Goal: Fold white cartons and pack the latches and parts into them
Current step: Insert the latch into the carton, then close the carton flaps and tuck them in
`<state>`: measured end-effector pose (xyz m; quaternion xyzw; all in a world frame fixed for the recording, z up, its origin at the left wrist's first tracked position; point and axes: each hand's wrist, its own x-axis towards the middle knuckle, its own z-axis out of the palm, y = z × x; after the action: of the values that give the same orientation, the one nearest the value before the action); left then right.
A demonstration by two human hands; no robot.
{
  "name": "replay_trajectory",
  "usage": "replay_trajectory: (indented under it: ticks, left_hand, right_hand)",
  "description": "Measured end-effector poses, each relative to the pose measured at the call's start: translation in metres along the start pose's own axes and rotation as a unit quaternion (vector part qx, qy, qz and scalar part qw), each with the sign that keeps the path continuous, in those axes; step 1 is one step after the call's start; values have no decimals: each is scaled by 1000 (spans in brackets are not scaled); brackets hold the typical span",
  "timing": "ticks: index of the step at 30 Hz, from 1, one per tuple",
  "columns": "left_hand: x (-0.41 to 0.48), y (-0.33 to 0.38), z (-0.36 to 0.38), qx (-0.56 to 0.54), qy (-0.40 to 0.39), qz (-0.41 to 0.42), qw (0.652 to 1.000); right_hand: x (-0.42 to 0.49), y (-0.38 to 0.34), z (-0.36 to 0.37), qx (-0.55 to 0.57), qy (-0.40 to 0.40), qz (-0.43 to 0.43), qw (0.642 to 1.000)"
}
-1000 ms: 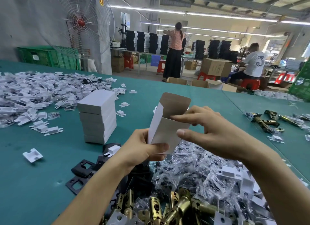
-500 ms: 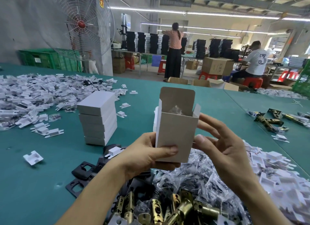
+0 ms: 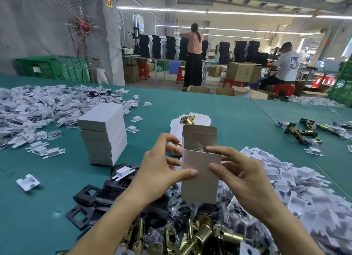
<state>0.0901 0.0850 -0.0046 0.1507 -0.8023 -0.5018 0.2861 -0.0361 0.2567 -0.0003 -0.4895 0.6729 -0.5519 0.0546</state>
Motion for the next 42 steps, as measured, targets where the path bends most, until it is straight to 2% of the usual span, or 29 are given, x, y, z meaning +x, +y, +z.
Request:
replay_trajectory:
  ticks: [4, 17, 21, 24, 29, 35, 38, 40, 42]
  left_hand:
    - [-1, 2, 0, -33, 21, 54, 998]
    - [-2, 1, 1, -87, -14, 39, 995]
    - [-1, 3, 2, -94, -28, 24, 995]
    - [-2, 6, -1, -105, -31, 12, 994]
    - [-1, 9, -3, -93, -12, -11, 996]
    - [-3, 12, -4, -108, -24, -3, 994]
    - [-3, 13, -4, -91, -33, 2, 995]
    - [-3, 14, -4, -88, -43, 9, 995]
    - [-4, 15, -4, -101, -44, 19, 994]
  right_hand:
    - [1, 1, 2, -1, -9, 1, 1000]
    - [4, 2, -3, -200, -95, -13, 975]
    - [4, 2, -2, -222, -111, -13, 969]
    - [5, -1, 1, -193, -109, -22, 975]
    - [4, -5, -1, -50, -29, -23, 998]
    - [4, -4, 0, 9, 20, -24, 999]
    - [5, -10, 2, 94, 45, -51, 993]
    - [5, -12, 1, 129, 37, -52, 990]
    - [3, -16, 0, 98, 0, -59, 993]
